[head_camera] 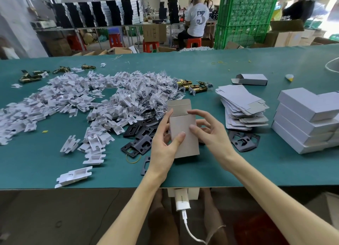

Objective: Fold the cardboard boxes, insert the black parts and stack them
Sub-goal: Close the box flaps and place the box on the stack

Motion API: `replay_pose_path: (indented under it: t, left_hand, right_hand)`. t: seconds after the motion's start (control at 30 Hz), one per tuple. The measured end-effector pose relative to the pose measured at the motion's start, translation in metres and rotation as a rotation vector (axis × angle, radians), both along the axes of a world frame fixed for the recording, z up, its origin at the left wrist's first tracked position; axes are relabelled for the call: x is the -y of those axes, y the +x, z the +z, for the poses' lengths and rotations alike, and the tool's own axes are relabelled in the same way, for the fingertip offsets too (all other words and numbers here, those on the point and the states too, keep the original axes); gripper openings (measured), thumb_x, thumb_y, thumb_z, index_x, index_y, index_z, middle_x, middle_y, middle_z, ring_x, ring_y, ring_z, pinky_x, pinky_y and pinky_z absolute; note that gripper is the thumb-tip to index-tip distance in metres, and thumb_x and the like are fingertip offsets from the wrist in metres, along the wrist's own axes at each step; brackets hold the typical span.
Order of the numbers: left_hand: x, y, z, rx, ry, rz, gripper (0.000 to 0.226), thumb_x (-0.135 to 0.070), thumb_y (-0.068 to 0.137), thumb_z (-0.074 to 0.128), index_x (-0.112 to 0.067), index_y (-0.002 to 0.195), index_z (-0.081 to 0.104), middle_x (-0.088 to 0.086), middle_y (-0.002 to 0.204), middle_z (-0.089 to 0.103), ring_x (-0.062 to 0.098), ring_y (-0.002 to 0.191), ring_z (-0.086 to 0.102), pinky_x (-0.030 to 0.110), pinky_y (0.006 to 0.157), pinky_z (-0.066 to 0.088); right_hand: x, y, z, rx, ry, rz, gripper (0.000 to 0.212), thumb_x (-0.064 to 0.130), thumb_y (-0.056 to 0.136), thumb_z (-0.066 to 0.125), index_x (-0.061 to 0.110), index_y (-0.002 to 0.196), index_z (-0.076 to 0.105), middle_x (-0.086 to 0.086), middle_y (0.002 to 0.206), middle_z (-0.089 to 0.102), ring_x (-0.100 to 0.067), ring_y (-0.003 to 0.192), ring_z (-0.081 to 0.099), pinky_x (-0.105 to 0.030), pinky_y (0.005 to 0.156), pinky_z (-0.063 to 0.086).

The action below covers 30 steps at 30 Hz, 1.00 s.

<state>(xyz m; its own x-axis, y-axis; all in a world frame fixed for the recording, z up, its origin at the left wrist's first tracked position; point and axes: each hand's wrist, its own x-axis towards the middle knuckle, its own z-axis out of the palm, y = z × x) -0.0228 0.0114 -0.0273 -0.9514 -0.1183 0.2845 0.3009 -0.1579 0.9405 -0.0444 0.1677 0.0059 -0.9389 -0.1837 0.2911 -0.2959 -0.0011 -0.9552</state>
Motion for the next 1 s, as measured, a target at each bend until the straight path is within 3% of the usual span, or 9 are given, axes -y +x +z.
replay_pose_path:
  t: [0.13, 0.23, 0.37, 0.53, 0.63, 0.8, 0.87, 0.93, 1.0]
  left_hand:
    - [0.0, 0.001, 0.001, 0.044, 0.076, 0.067, 0.03, -0.025, 0.094, 0.071, -0.024, 0.122, 0.064, 0.008, 0.11, 0.076, 0.023, 0.093, 0.072, 0.045, 0.078, 0.063]
    - [0.001, -0.001, -0.001, 0.088, 0.042, 0.091, 0.01, -0.022, 0.102, 0.066, -0.017, 0.111, 0.067, 0.006, 0.101, 0.076, 0.022, 0.085, 0.07, 0.046, 0.071, 0.061]
    - [0.001, -0.003, -0.003, 0.167, -0.031, 0.059, 0.015, -0.02, 0.105, 0.061, -0.015, 0.115, 0.071, 0.01, 0.105, 0.078, 0.024, 0.086, 0.072, 0.047, 0.072, 0.061]
    - [0.003, -0.004, -0.004, 0.144, 0.034, 0.01, 0.013, -0.015, 0.102, 0.064, -0.019, 0.11, 0.074, 0.014, 0.108, 0.077, 0.025, 0.088, 0.071, 0.044, 0.073, 0.061]
    - [0.003, -0.003, -0.002, 0.083, 0.014, -0.001, 0.023, -0.008, 0.102, 0.062, -0.022, 0.114, 0.076, 0.009, 0.111, 0.077, 0.021, 0.092, 0.07, 0.039, 0.076, 0.062]
    - [0.001, -0.002, 0.0, 0.03, 0.035, -0.001, 0.048, -0.003, 0.102, 0.062, -0.039, 0.133, 0.067, 0.003, 0.102, 0.071, 0.017, 0.087, 0.065, 0.038, 0.077, 0.058]
    - [0.0, -0.002, 0.001, 0.072, 0.009, 0.018, 0.043, -0.004, 0.1, 0.064, -0.031, 0.134, 0.068, 0.005, 0.102, 0.07, 0.017, 0.086, 0.064, 0.038, 0.079, 0.056]
    - [-0.001, -0.001, 0.004, 0.112, -0.053, 0.046, 0.019, -0.018, 0.099, 0.068, -0.015, 0.116, 0.076, 0.011, 0.105, 0.075, 0.017, 0.083, 0.065, 0.039, 0.076, 0.052]
    - [-0.001, -0.001, 0.007, 0.141, -0.104, 0.065, 0.03, -0.034, 0.098, 0.067, -0.007, 0.103, 0.078, 0.01, 0.093, 0.074, 0.014, 0.077, 0.061, 0.032, 0.069, 0.047]
  right_hand:
    - [0.004, 0.003, -0.008, -0.053, -0.002, -0.023, 0.027, 0.024, 0.095, 0.069, 0.026, 0.122, 0.066, -0.003, 0.091, 0.069, -0.013, 0.081, 0.065, -0.029, 0.07, 0.056]
    - [0.002, 0.004, -0.02, 0.018, 0.017, -0.007, 0.023, 0.024, 0.094, 0.072, 0.027, 0.116, 0.067, 0.004, 0.091, 0.07, -0.009, 0.083, 0.065, -0.023, 0.07, 0.053]
    - [-0.002, 0.005, -0.037, 0.164, -0.082, -0.014, 0.021, 0.019, 0.093, 0.073, 0.025, 0.113, 0.071, 0.001, 0.094, 0.071, -0.015, 0.09, 0.067, -0.036, 0.073, 0.056]
    - [-0.001, 0.006, -0.038, 0.145, -0.072, -0.001, 0.024, 0.029, 0.09, 0.071, 0.03, 0.114, 0.07, -0.001, 0.105, 0.074, -0.02, 0.095, 0.069, -0.038, 0.076, 0.057]
    - [-0.002, 0.008, -0.038, 0.116, -0.082, 0.005, 0.026, 0.02, 0.095, 0.071, 0.025, 0.119, 0.065, -0.005, 0.111, 0.073, -0.027, 0.1, 0.069, -0.043, 0.083, 0.058]
    - [-0.001, 0.01, -0.036, 0.242, -0.159, -0.089, 0.042, 0.024, 0.087, 0.079, 0.015, 0.119, 0.053, -0.007, 0.103, 0.078, -0.019, 0.093, 0.073, -0.041, 0.083, 0.058]
    - [0.0, 0.008, -0.037, 0.232, -0.053, -0.148, 0.032, 0.029, 0.087, 0.079, 0.012, 0.109, 0.063, -0.005, 0.094, 0.079, -0.022, 0.091, 0.075, -0.044, 0.082, 0.058]
    - [0.002, 0.008, -0.038, 0.219, -0.015, -0.176, 0.026, 0.033, 0.088, 0.079, 0.013, 0.1, 0.068, -0.004, 0.09, 0.078, -0.022, 0.086, 0.075, -0.042, 0.075, 0.059]
    - [0.001, 0.008, -0.039, 0.212, -0.056, -0.176, 0.022, 0.032, 0.088, 0.079, 0.014, 0.096, 0.07, -0.004, 0.088, 0.078, -0.02, 0.081, 0.074, -0.035, 0.068, 0.057]
